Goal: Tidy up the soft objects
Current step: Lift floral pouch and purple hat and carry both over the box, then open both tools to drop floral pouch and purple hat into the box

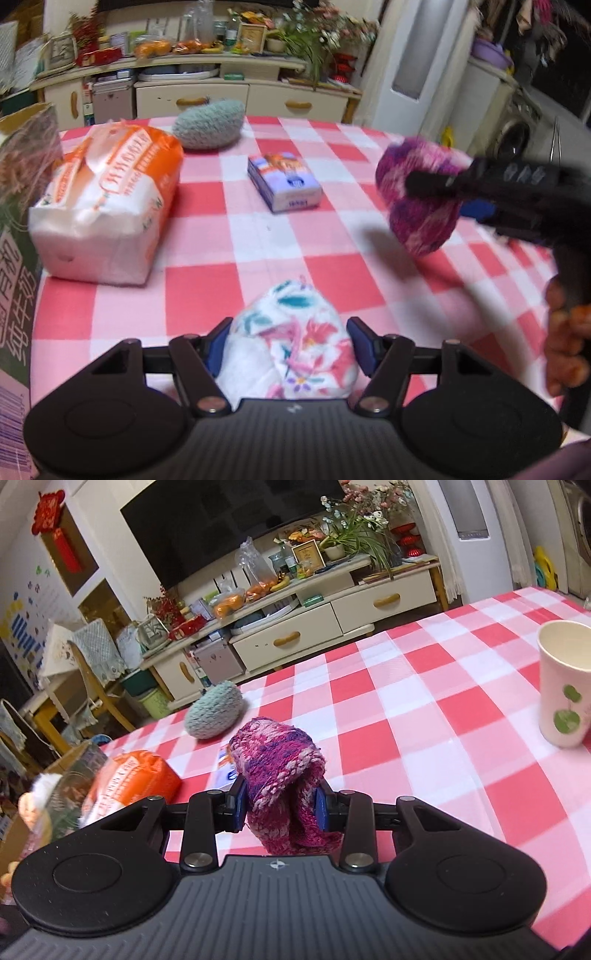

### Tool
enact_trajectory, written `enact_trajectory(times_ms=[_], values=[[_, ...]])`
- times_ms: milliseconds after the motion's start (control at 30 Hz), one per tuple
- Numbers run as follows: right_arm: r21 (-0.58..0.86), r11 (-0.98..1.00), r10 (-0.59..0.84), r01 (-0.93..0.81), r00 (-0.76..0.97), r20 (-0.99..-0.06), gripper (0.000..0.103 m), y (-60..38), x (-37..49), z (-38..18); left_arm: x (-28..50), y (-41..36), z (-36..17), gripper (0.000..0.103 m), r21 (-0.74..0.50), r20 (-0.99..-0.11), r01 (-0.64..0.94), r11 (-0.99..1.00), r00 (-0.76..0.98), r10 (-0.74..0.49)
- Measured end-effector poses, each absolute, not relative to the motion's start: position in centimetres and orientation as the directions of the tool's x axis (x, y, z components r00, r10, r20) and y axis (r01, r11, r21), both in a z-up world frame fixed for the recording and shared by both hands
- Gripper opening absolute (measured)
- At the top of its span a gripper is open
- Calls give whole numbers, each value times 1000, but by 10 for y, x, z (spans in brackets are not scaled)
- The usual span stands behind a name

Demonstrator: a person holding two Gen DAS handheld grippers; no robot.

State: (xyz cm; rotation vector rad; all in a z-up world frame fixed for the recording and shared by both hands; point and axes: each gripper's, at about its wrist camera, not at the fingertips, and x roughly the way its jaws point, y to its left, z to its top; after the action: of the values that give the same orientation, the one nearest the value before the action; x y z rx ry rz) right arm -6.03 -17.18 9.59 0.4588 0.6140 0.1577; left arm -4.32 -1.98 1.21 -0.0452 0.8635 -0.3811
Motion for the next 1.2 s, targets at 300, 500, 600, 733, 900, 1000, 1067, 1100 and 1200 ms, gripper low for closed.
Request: enact_trajectory(times_ms=[300,500,600,733,900,1000,1067,1100,1200], values=[[474,881,270,-1,823,-499,44,-171,-75,104,-49,-22,11,59,-185,-707,339,922,606,-365],[478,878,260,15,823,-504,44,-168,-87,111,-57,-15,26,59,-210,-673,348,914,627,-394],[478,878,259,14,826,-501,44,-164,-89,115,-60,-7,37,59,-228,-653,345,910,640,-406],[496,868,270,10,829,-490,44,-161,-89,120,-65,5,52,59,-252,-623,340,906,660,-420],[501,866,289,-16,833,-472,44,-154,-89,126,-68,23,72,59,-276,-583,332,902,688,-432],[509,860,310,-39,833,-459,44,-151,-86,129,-70,36,81,59,-284,-564,320,904,707,-428],[517,854,326,-55,832,-450,44,-149,-83,130,-70,46,87,59,-287,-553,307,907,720,-419],[521,851,334,-64,831,-445,44,-148,-82,132,-70,51,90,59,-289,-547,301,909,727,-414],[525,846,358,-93,830,-429,44,-141,-78,136,-71,68,99,59,-295,-527,274,915,752,-395]])
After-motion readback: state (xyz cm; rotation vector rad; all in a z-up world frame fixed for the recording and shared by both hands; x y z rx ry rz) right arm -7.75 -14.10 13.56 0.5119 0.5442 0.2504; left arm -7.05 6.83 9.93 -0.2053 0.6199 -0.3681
